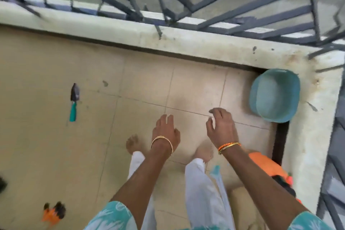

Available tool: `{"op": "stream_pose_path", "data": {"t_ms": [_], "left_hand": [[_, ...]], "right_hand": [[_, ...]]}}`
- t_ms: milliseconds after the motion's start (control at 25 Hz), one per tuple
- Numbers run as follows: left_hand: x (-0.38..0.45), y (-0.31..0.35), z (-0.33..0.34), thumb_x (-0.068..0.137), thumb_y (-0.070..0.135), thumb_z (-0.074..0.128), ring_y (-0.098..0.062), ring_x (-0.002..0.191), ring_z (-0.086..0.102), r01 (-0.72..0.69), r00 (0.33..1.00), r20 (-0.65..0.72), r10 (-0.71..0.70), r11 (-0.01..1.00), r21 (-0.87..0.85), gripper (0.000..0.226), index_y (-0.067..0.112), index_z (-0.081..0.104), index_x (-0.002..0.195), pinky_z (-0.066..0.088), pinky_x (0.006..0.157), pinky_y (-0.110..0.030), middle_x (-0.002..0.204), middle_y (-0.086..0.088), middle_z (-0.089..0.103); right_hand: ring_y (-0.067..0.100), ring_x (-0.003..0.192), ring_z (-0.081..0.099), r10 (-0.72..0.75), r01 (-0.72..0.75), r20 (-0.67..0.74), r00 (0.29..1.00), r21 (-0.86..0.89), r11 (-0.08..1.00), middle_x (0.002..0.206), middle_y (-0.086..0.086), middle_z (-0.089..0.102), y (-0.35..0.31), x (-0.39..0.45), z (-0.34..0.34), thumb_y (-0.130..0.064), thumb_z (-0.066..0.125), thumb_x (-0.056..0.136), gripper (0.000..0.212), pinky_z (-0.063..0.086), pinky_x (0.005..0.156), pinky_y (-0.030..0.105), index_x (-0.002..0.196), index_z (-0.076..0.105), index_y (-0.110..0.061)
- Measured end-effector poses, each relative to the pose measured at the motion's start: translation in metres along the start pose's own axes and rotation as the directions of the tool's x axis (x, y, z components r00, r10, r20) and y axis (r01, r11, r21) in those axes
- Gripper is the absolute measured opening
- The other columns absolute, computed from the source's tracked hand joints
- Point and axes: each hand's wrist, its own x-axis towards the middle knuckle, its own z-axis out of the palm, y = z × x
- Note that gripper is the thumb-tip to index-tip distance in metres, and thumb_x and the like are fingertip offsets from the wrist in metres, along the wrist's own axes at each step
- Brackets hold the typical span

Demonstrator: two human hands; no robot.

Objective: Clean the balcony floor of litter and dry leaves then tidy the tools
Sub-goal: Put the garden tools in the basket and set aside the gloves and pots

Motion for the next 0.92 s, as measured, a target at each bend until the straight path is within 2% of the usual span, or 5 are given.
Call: {"op": "stream_pose_path", "data": {"t_ms": [320, 520, 640, 800, 920], "left_hand": [[-0.021, -0.160, -0.021, 0.092, 0.020, 0.046, -0.025, 0.123, 0.042, 0.182, 0.978, -0.027, -0.208, 0.907, -0.379, 0.041, 0.016, 0.046, 0.133, 0.038, 0.100, -0.035, 0.139, -0.006, 0.039], [-0.033, -0.302, -0.043, 0.091, 0.017, 0.049, -0.028, 0.117, 0.050, 0.253, 0.963, 0.056, -0.264, 0.812, -0.526, 0.033, 0.012, 0.055, 0.124, 0.041, 0.097, -0.034, 0.125, -0.010, 0.056], [-0.037, -0.394, -0.053, 0.091, 0.017, 0.051, -0.031, 0.109, 0.057, 0.363, 0.917, 0.080, -0.390, 0.735, -0.573, 0.029, 0.008, 0.058, 0.118, 0.046, 0.091, -0.034, 0.117, -0.014, 0.063], [-0.036, -0.482, -0.047, 0.091, 0.015, 0.051, -0.033, 0.106, 0.059, 0.494, 0.841, 0.155, -0.518, 0.621, -0.609, 0.026, 0.007, 0.059, 0.115, 0.048, 0.088, -0.036, 0.114, -0.017, 0.064], [-0.023, -0.520, -0.029, 0.091, 0.014, 0.052, -0.034, 0.104, 0.059, 0.517, 0.819, 0.192, -0.541, 0.550, -0.656, 0.024, 0.006, 0.060, 0.111, 0.048, 0.088, -0.036, 0.112, -0.017, 0.065]], "right_hand": [[0.029, 0.083, 0.060, -0.145, 0.155, 0.336, 0.931, -0.003, 0.988, 0.091, 0.010, 0.065, -0.165, 0.017, 0.068, -0.009, 0.051, 0.085, 0.019, 0.049, 0.070, 0.036, 0.100, 0.062, -0.009], [0.015, 0.064, 0.064, 0.097, -0.163, 0.423, 0.901, 0.125, 0.979, 0.072, 0.013, 0.070, -0.267, 0.005, 0.133, -0.007, 0.051, 0.085, 0.014, 0.052, 0.066, 0.028, 0.087, 0.064, -0.012], [-0.002, 0.050, 0.059, 0.140, -0.229, 0.456, 0.879, 0.144, 0.963, 0.068, 0.008, 0.069, -0.319, 0.000, 0.177, -0.007, 0.052, 0.086, 0.013, 0.046, 0.057, 0.020, 0.083, 0.063, -0.013], [0.000, 0.056, 0.063, 0.113, -0.186, 0.556, 0.824, 0.076, 0.980, 0.069, 0.005, 0.069, -0.376, 0.005, 0.239, -0.010, 0.056, 0.083, 0.011, 0.047, 0.060, 0.020, 0.077, 0.063, -0.016], [0.023, 0.073, 0.068, 0.101, -0.128, 0.625, 0.774, -0.002, 0.992, 0.070, 0.005, 0.070, -0.409, 0.021, 0.288, -0.012, 0.056, 0.079, 0.018, 0.055, 0.071, 0.033, 0.065, 0.061, -0.020]]}}
